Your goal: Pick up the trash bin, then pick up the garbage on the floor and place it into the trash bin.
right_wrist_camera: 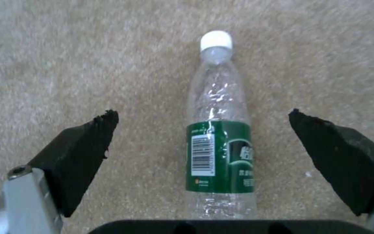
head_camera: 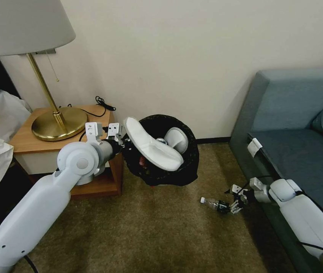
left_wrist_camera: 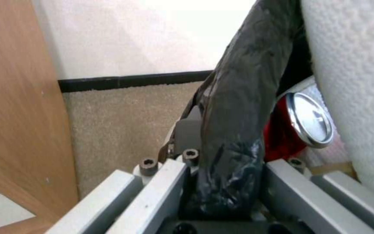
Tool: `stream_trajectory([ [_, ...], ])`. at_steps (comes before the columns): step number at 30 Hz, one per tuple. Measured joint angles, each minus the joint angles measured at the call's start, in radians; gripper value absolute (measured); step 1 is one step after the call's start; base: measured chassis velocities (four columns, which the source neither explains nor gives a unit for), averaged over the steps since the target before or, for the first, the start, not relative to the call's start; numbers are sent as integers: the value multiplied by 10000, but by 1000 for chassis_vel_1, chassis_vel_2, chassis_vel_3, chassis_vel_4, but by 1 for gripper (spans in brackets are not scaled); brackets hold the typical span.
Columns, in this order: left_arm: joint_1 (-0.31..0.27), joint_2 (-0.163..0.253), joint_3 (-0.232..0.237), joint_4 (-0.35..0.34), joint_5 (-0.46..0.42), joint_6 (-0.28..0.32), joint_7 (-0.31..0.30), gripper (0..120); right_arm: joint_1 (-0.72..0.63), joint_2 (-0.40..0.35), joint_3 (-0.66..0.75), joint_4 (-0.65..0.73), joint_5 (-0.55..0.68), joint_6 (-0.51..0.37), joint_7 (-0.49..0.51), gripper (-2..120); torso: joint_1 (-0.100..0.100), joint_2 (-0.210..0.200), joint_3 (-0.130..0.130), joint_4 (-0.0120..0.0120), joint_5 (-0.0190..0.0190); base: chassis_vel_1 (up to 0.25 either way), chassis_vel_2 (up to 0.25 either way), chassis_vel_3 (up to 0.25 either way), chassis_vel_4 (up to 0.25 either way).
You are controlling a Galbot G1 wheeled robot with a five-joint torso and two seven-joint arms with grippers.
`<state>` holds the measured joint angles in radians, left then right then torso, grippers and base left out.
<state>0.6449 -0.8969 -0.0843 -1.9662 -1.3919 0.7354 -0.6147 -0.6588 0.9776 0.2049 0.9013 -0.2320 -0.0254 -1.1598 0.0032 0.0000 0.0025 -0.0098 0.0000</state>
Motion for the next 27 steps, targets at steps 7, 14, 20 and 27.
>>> stream_trajectory([
  [7, -41, -85, 16, 117, 17, 0, 70, 1, 387, 485, -159, -953, -659, 467, -144, 100, 0, 0, 0, -1, 0, 0, 0, 0, 0],
  [14, -35, -184, 22, 200, 43, 0, 113, 1, 365, 534, -145, -1220, -791, 641, 2, 100, 0, 0, -1, -2, 1, 0, 0, 0, 0],
  [20, 50, -145, -6, 169, 49, 0, 130, 1, 336, 573, -172, -1371, -889, 596, 196, 85, 0, 0, -1, -2, 0, 0, 0, 0, 0],
  [27, 38, -76, -70, 120, 42, 0, 195, 1, 463, 822, -234, -1699, -1125, 525, 396, 68, 0, 0, -1, -1, -1, 0, 0, 0, 0],
])
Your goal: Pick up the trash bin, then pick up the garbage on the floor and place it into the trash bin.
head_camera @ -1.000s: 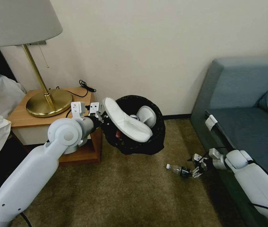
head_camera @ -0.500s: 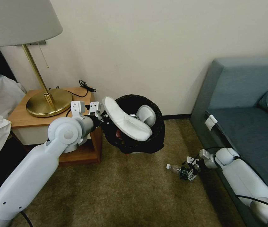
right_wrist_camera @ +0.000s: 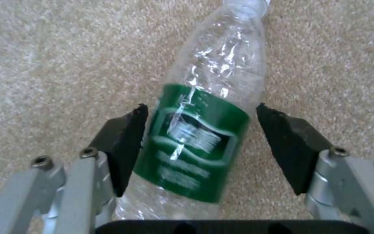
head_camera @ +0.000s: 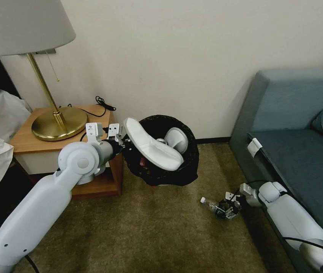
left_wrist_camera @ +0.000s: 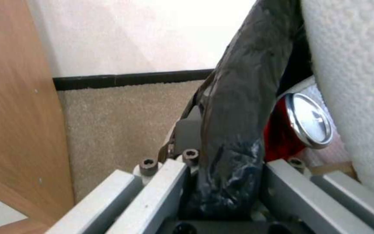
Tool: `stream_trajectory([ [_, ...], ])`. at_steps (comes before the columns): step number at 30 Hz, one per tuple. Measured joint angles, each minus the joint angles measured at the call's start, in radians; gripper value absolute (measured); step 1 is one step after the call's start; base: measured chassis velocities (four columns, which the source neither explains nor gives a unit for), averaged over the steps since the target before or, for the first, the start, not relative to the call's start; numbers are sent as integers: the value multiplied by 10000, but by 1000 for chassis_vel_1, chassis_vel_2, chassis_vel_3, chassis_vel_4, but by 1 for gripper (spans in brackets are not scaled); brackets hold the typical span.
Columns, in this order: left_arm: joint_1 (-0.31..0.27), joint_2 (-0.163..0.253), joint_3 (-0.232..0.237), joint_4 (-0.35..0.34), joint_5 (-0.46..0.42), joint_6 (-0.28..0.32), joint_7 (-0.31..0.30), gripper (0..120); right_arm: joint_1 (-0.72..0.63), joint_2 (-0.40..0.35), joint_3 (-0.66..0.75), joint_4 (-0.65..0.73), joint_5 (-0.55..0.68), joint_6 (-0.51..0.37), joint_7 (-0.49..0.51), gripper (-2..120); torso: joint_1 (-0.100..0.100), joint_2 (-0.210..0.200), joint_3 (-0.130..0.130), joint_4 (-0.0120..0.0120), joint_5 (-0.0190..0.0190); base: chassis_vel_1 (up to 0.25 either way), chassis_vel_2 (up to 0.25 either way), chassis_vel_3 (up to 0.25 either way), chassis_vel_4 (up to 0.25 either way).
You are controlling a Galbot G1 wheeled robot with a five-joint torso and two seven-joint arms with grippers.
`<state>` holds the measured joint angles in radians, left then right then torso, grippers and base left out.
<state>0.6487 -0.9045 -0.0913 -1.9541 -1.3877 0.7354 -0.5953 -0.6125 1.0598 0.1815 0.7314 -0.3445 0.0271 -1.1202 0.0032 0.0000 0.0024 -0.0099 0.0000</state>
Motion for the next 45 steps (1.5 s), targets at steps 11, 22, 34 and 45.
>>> stream_trajectory([
  [11, -182, 21, -18, 1, -24, 0, 157, 1, 266, 476, 12, -464, -509, 53, 256, 67, 0, 0, 0, 1, 0, 0, 0, 0, 0],
  [22, -221, -12, -9, 1, 12, 0, 252, 1, 186, 491, 92, -523, -630, 104, 378, 43, 0, 0, 0, 1, -1, 0, 0, 0, 0],
  [34, -213, 44, -71, -34, -16, 1, 228, 1, -149, 18, 412, 205, 597, -643, 767, 16, 0, 0, 1, 0, 1, 0, 0, 0, 0],
  [45, -1, -139, -204, 125, 102, 1, 42, 1, -1592, -1439, 1312, 2968, 4502, -2042, 2946, 16, 0, 0, 0, 1, 0, 0, 0, 0, 0],
])
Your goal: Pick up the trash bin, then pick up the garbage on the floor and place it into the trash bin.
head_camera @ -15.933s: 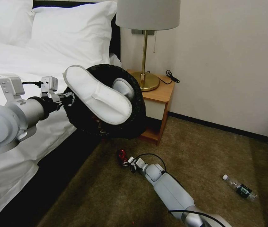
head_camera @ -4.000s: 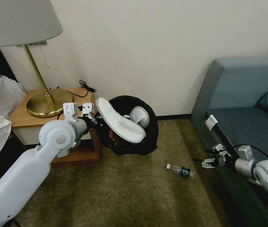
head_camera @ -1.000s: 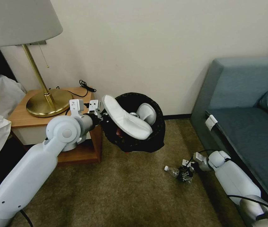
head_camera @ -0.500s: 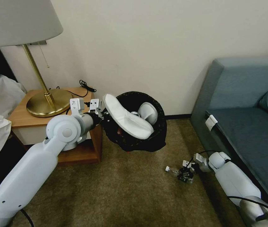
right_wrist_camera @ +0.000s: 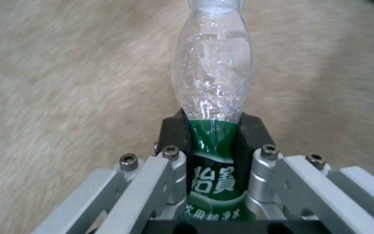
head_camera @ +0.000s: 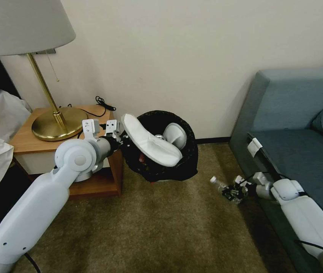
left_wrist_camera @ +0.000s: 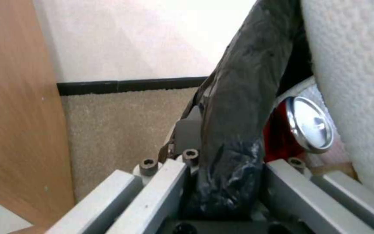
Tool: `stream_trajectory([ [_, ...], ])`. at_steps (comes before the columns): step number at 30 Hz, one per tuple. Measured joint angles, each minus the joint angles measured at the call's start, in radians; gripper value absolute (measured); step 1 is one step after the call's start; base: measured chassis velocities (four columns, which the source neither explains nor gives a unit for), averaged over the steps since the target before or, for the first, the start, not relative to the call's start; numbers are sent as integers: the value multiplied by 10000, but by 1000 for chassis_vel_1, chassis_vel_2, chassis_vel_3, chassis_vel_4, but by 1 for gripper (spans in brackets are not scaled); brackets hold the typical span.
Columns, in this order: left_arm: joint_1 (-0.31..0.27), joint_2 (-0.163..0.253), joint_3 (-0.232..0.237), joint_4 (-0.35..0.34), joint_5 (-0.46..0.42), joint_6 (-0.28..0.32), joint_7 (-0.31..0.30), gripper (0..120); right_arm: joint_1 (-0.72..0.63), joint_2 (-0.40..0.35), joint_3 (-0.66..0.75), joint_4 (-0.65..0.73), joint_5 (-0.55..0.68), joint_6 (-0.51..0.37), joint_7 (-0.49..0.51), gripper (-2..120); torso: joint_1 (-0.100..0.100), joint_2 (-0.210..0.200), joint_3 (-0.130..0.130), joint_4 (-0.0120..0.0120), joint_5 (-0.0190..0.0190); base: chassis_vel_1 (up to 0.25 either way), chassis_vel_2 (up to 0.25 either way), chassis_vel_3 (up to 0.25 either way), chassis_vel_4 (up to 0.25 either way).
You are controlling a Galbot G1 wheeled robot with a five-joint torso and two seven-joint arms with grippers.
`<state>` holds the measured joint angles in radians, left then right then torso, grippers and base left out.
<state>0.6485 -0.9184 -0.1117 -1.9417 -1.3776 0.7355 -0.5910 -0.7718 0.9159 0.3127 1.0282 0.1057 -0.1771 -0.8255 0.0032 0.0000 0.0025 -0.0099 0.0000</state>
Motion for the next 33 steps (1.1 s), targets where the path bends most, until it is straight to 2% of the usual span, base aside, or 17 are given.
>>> stream_trajectory([
  [1, 0, 0, 0, 0, 0, 0, 0, 1, 0, 0, 0, 0, 0, 0, 0, 16, 0, 0, 0, 0, 0, 0, 0, 0, 0],
  [3, 33, -19, -2, 29, -3, 0, -89, 1, -511, -286, 297, 728, 806, -265, 891, 16, 0, 0, 0, -1, 5, 0, 0, 0, 0],
  [11, 210, -117, -15, 31, -25, 0, -230, 1, -1358, -672, 1560, 2505, 2184, -887, 1794, 16, -1, 0, 0, -1, 0, 0, 0, 0, 0],
  [13, 221, -206, -6, 80, -31, 0, -255, 1, -1604, -745, 2356, 3453, 3244, -1221, 2388, 16, 0, 0, 0, -1, 1, 0, 0, 0, 0],
  [14, 221, -206, -6, 80, -31, 0, -255, 1, -1604, -745, 2356, 3453, 3244, -1221, 2388, 16, 0, 0, 0, -1, 1, 0, 0, 0, 0],
  [17, 169, -362, 108, 216, -36, 0, -298, 1, -1653, -895, 3158, 4783, 4616, -1516, 3330, 16, -1, 0, -1, -3, 1, 0, 0, 0, 0],
  [18, 169, -362, 108, 216, -36, 0, -298, 1, -1653, -895, 3158, 4783, 4616, -1516, 3330, 16, -1, 0, -1, -3, 1, 0, 0, 0, 0],
  [21, 114, -494, 191, 349, -33, 0, -357, 1, -1121, -1026, 3203, 5548, 5644, -1838, 3779, 16, -1, 0, -1, -4, 1, 0, 0, 0, 0],
  [25, 68, -563, 256, 440, -28, 0, -388, 1, -579, -1069, 2960, 5860, 6335, -2039, 4044, 16, -1, 0, 0, -3, -3, 0, 0, 0, 0],
  [27, -22, -667, 309, 582, -21, 0, -410, 1, 325, -1000, 2451, 6147, 7215, -2328, 4254, 16, -1, 0, 0, 0, -2, 0, 0, 0, 0],
  [33, -153, -818, 418, 805, -97, 0, -442, 1, 1403, -753, 1452, 6534, 7990, -2673, 4349, 16, 0, 0, 1, 1, 0, 0, 0, 0, 0],
])
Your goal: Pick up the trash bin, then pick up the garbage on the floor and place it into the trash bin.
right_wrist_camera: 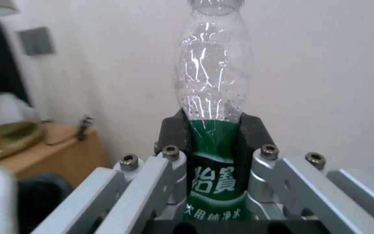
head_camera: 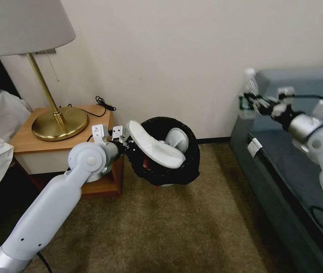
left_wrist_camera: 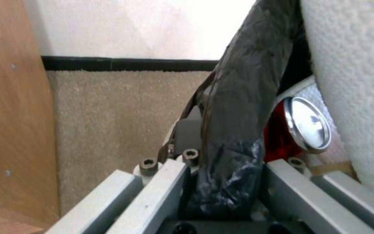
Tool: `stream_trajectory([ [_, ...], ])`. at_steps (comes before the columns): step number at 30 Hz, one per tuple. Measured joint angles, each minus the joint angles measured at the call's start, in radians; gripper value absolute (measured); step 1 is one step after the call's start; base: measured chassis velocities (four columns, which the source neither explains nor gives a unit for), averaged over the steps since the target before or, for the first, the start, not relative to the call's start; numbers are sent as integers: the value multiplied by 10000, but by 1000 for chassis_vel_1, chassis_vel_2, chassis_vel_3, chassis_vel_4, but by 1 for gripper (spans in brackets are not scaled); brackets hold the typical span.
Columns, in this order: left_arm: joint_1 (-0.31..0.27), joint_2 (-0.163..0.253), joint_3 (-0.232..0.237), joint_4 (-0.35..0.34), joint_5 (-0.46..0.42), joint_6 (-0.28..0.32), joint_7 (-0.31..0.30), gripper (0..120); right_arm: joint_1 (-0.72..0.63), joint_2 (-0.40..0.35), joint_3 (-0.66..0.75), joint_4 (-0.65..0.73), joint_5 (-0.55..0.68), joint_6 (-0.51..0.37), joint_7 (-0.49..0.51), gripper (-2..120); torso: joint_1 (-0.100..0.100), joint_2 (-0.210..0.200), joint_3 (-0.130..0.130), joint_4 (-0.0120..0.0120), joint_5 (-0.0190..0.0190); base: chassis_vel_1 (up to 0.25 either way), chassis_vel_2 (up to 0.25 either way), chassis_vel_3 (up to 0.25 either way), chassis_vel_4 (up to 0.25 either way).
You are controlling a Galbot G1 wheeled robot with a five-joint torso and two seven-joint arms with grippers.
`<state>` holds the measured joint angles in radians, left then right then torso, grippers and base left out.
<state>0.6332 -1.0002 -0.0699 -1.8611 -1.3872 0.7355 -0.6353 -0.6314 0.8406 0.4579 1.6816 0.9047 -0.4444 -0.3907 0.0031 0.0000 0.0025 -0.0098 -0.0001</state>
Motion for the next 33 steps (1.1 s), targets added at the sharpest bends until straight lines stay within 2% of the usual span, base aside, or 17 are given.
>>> stream_trajectory([
  [7, -5, -227, 146, 192, -60, 0, -193, 1, 292, 6, -1160, 567, 485, -215, 179, 16, 0, 0, 0, -1, -1, 0, 0, 0, 0],
  [20, -90, -534, 202, 266, -97, -1, -654, 1, 786, 265, -3543, 1228, 256, -392, 864, 15, 0, 0, 0, -1, -1, 0, 0, 0, 0],
  [28, -177, -660, 240, 191, -315, -1, -1165, 1, 889, 558, -4238, 1234, 62, -510, 1659, 15, 0, -1, 0, -1, 0, 0, 0, 0, 0],
  [33, -272, -702, 239, 218, -337, -1, -1272, 1, 871, 637, -4501, 1229, -217, -585, 2013, 15, 0, 0, 0, -1, 0, 0, 0, 0, 0],
])
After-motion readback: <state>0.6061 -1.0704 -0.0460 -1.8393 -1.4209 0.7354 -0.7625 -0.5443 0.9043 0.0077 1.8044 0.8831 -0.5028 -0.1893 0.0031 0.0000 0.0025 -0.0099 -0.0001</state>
